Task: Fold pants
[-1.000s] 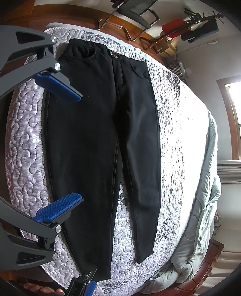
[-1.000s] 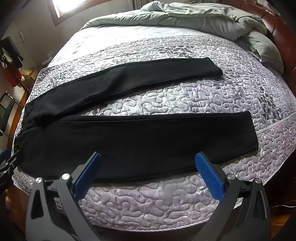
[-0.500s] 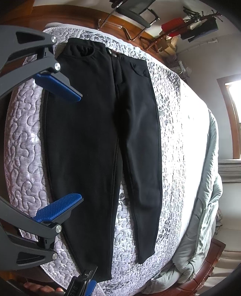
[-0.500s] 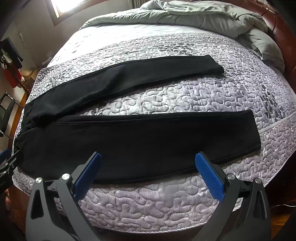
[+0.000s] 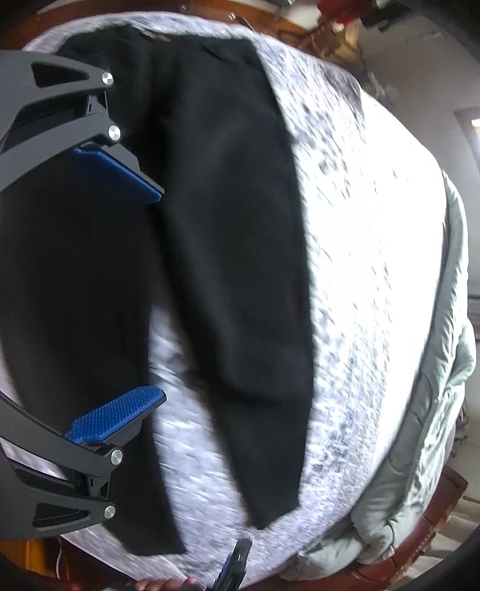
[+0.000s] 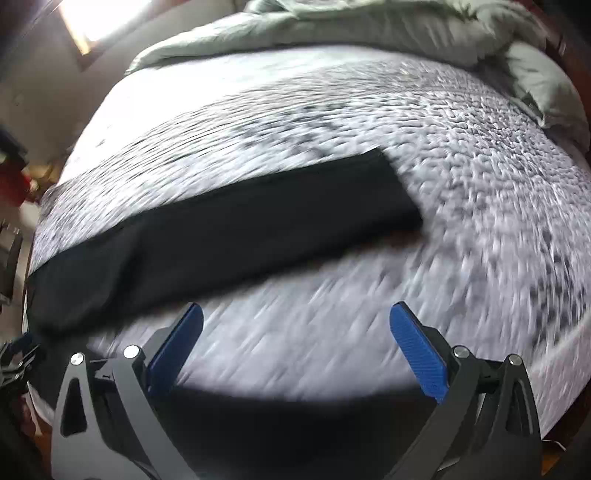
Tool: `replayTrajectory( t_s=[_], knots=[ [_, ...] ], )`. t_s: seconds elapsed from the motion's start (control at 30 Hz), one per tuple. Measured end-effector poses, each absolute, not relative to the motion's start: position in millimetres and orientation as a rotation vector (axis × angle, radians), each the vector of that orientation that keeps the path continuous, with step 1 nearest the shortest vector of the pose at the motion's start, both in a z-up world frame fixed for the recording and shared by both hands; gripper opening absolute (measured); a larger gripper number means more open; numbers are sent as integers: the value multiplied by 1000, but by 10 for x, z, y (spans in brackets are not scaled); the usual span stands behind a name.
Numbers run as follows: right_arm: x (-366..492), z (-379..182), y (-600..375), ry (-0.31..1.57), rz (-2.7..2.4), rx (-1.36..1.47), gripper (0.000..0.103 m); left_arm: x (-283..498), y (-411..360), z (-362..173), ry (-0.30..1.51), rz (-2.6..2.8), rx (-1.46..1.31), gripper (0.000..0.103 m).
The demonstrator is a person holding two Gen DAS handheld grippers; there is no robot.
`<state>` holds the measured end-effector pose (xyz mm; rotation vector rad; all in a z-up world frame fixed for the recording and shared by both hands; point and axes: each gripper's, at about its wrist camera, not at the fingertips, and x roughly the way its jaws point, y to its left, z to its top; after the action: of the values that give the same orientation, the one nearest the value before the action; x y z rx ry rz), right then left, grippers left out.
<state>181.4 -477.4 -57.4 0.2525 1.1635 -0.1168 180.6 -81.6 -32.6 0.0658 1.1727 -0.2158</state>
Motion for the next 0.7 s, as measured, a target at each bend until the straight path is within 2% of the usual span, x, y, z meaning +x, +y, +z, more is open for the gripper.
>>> replayTrajectory(
  t_s=[0.23, 0.47, 0.5, 0.53, 0.57, 0.6, 0.63, 0.7],
  knots=[
    [2676, -1091, -5577, 1255, -135, 295, 100, 2650, -1469, -599, 1189, -267, 30, 99],
    [3021, -1410, -5713, 1290, -60, 289, 101, 3051, -1839, -860, 1217, -293, 25, 99],
    [3040, -1404, -5681, 1277, -39, 266, 97, 3091, -1877, -867, 1211, -300, 43, 99],
    [3052, -1396, -5657, 1271, -20, 259, 72, 3133, -1901, -869, 1204, -308, 59, 99],
    [3061, -1376, -5624, 1264, 9, 250, 58, 3184, -1931, -872, 1194, -316, 81, 99],
    [3052, -1336, -5589, 1256, 21, 218, 39, 3218, -1946, -876, 1192, -324, 93, 99],
    [3040, -1312, -5566, 1250, 36, 212, 15, 3242, -1943, -877, 1190, -337, 102, 99],
    [2983, -1261, -5602, 1229, 72, 247, 11, 3346, -1957, -924, 1204, -365, 118, 99]
  ],
)
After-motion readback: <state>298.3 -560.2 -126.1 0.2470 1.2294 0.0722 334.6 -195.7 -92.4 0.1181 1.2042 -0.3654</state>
